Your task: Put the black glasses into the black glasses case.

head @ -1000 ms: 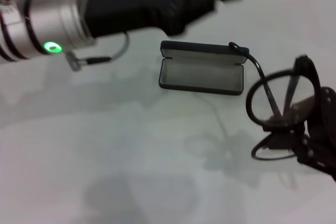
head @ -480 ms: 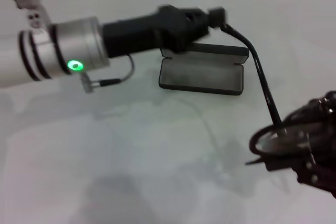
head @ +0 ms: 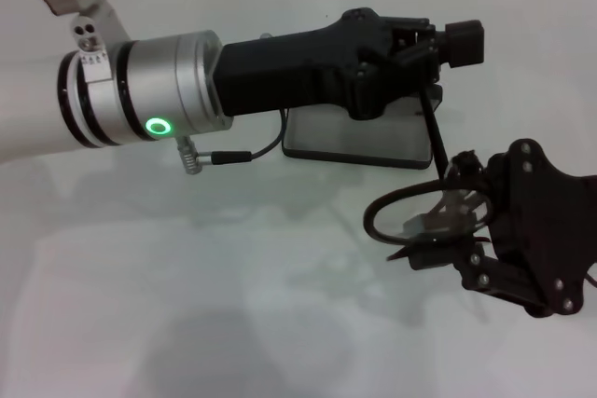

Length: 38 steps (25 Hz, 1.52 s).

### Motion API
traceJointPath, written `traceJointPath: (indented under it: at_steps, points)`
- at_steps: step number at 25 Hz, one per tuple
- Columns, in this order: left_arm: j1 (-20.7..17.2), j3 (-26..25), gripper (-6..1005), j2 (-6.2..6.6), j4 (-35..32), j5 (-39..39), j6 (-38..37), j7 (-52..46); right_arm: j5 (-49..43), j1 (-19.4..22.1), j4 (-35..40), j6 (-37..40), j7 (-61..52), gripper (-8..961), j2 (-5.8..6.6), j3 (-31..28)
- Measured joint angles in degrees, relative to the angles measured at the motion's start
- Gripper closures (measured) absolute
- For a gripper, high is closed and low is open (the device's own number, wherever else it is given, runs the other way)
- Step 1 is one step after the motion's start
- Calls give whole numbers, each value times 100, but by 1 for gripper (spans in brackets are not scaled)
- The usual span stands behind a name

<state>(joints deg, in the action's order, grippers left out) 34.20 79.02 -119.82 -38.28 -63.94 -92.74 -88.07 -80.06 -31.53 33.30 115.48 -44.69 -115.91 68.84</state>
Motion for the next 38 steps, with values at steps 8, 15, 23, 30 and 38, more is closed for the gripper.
traceJointPath:
  at_steps: [8,15,23,30,38]
  points:
    - [4,6,950,3,8,26,-337,24,72,67,-48,-46,67,827,4,-51]
    - [-43,19,950,3,50,30,-532,82,160,91,-208,-58,166,827,8,-117]
    - [-111,24,949,-3,63,33,-875,202,219,94,-299,-70,218,826,16,-116]
    - [-119,25,949,4,80,35,-1007,228,224,96,-341,-70,218,826,16,-116]
    - [-126,18,949,-4,140,24,-1087,264,227,94,-348,-70,216,826,8,-116]
